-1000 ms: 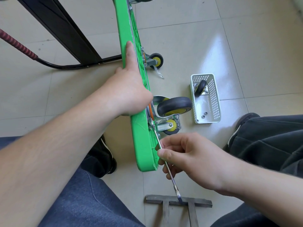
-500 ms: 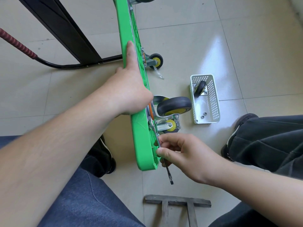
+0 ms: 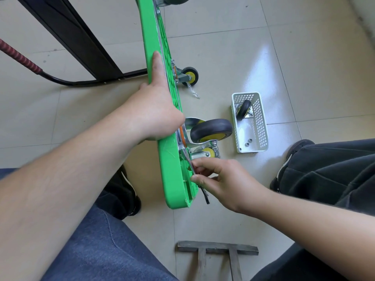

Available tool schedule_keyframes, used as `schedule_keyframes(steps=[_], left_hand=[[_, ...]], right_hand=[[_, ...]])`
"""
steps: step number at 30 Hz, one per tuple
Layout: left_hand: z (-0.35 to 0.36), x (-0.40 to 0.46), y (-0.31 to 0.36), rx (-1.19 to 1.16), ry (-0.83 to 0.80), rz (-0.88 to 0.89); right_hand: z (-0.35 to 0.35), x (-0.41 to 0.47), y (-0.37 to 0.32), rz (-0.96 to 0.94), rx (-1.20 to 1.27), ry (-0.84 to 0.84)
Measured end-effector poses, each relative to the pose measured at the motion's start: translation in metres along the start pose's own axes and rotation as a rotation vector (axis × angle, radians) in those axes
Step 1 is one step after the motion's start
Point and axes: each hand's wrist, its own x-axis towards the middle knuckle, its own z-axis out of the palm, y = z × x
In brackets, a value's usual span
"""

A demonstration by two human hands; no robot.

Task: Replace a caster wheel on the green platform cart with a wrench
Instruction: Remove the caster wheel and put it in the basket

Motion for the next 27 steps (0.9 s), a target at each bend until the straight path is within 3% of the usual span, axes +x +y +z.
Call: schedule_keyframes(steps=[7, 14, 21, 27], left_hand=[[0.000, 0.000, 0.000, 0.001, 0.001, -0.005], [0.002, 0.002, 0.000, -0.001, 0.014, 0.006], [0.001, 0.002, 0.001, 0.018, 0.008, 0.000], [0.002, 0.001, 0.001, 0.006, 0.008, -0.006]], right_hand=[[0.000, 0.001, -0.003, 0.014, 0.004, -0.002], [-0.005, -0.019, -0.012, 0.154, -0.001, -0.086], [-0.022, -0.038, -0.049, 0.452, 0.419, -0.157], [-0.028, -0.036, -0.080, 0.483, 0.595, -0.175]])
